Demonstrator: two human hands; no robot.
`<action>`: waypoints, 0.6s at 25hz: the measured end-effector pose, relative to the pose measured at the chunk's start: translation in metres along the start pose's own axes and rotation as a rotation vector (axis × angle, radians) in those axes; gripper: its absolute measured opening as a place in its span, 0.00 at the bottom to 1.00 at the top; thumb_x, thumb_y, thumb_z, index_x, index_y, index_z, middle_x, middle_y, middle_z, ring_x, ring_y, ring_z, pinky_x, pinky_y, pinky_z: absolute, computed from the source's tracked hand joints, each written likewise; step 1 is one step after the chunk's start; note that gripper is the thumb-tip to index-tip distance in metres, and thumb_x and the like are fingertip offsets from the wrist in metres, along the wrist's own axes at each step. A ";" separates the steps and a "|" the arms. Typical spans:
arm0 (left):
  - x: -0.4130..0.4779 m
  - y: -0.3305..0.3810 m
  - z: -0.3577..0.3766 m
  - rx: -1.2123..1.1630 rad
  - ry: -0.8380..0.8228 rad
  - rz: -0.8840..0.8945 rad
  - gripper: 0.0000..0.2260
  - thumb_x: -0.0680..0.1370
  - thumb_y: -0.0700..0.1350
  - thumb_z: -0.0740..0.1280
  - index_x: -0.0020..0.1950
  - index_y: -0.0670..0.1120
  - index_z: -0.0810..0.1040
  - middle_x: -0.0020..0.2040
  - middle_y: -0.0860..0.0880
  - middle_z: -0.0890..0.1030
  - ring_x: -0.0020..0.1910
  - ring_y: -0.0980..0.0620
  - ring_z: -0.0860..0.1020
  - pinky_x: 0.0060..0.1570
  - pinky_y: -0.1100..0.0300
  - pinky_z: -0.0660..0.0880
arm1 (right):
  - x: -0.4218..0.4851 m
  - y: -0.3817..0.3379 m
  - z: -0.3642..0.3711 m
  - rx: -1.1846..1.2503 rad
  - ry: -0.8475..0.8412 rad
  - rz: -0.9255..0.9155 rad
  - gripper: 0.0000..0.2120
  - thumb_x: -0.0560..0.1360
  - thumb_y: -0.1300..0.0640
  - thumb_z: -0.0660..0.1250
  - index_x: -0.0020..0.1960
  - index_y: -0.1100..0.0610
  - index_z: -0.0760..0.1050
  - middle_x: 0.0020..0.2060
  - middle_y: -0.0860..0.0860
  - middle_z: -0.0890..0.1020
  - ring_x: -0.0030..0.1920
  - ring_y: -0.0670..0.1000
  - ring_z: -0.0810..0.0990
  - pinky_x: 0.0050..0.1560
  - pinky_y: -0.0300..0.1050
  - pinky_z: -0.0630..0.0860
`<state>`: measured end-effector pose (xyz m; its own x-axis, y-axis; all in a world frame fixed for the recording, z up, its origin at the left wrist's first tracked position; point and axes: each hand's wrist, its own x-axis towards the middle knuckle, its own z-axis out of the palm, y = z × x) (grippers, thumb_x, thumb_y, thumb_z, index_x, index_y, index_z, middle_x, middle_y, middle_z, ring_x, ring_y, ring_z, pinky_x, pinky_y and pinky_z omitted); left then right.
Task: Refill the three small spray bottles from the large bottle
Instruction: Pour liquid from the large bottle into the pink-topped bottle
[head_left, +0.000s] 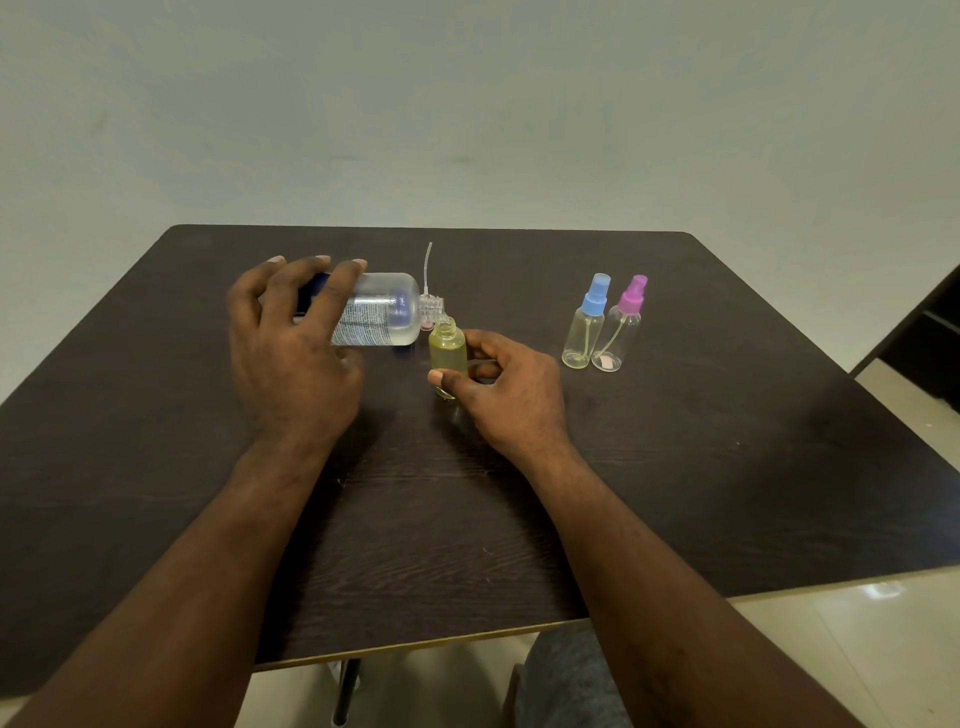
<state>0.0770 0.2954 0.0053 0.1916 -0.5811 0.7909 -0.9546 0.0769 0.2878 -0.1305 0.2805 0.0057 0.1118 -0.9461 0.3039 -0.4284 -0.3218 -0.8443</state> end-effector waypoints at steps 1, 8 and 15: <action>0.000 0.000 0.000 -0.001 0.000 -0.001 0.33 0.72 0.35 0.72 0.76 0.54 0.75 0.72 0.49 0.75 0.74 0.40 0.66 0.61 0.44 0.77 | 0.000 0.000 0.000 0.001 0.001 -0.001 0.23 0.73 0.51 0.81 0.66 0.48 0.82 0.56 0.43 0.87 0.54 0.41 0.85 0.57 0.41 0.83; -0.002 0.000 0.002 -0.030 -0.028 -0.025 0.32 0.71 0.37 0.72 0.75 0.54 0.76 0.69 0.50 0.77 0.70 0.40 0.68 0.55 0.46 0.78 | -0.001 -0.001 -0.001 0.000 0.000 0.002 0.21 0.73 0.52 0.81 0.65 0.47 0.83 0.53 0.39 0.87 0.50 0.36 0.84 0.50 0.27 0.78; -0.004 -0.002 0.006 -0.122 -0.158 -0.094 0.32 0.70 0.41 0.75 0.74 0.55 0.76 0.66 0.50 0.80 0.64 0.41 0.72 0.54 0.52 0.73 | 0.000 0.001 0.001 0.018 0.023 0.004 0.21 0.72 0.52 0.81 0.64 0.48 0.83 0.52 0.40 0.87 0.51 0.40 0.85 0.54 0.38 0.83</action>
<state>0.0767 0.2927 -0.0015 0.2308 -0.7095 0.6659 -0.8978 0.1085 0.4269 -0.1296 0.2799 0.0047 0.0893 -0.9465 0.3101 -0.4123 -0.3186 -0.8535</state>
